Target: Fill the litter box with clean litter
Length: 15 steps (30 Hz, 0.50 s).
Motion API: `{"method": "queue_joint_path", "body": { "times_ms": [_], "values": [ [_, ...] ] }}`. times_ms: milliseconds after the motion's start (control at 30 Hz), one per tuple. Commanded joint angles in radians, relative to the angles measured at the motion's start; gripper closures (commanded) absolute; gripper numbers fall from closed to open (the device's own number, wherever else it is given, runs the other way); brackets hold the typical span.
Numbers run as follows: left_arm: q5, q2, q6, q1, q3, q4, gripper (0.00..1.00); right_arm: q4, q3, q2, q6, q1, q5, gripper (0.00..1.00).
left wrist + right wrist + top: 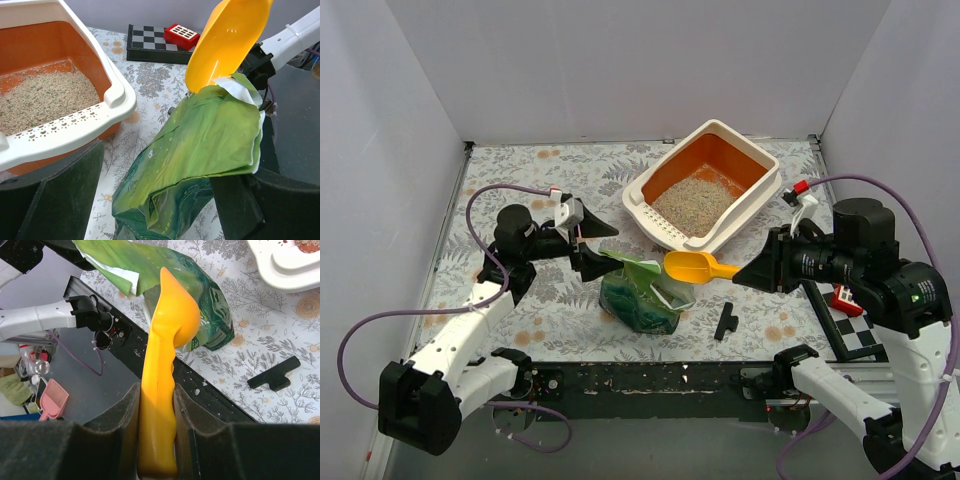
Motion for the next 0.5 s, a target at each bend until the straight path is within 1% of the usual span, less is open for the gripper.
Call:
{"method": "queue_joint_path", "body": {
  "times_ms": [0,133,333,400,433,467],
  "values": [
    [0.029,0.004,-0.005,-0.006,-0.018,0.062,0.2,0.0,-0.017,-0.002,0.005,-0.001,-0.031,0.99],
    [0.023,0.015,-0.025,-0.007,-0.051,0.106,0.22,-0.014,-0.031,0.004,0.003,-0.001,-0.041,0.99],
    [0.028,0.059,-0.042,-0.024,-0.093,0.157,0.34,-0.043,-0.054,0.015,-0.021,-0.001,-0.04,0.99],
    [0.035,0.072,-0.054,-0.027,-0.11,0.19,0.42,-0.043,-0.061,0.017,-0.023,-0.001,-0.041,0.99],
    [0.034,0.075,-0.062,-0.027,-0.117,0.204,0.51,-0.039,-0.068,0.018,-0.023,-0.001,-0.046,0.99],
    [0.035,0.079,-0.065,-0.027,-0.117,0.209,0.61,-0.036,-0.074,0.021,-0.023,-0.001,-0.047,0.99]
  ]
}}
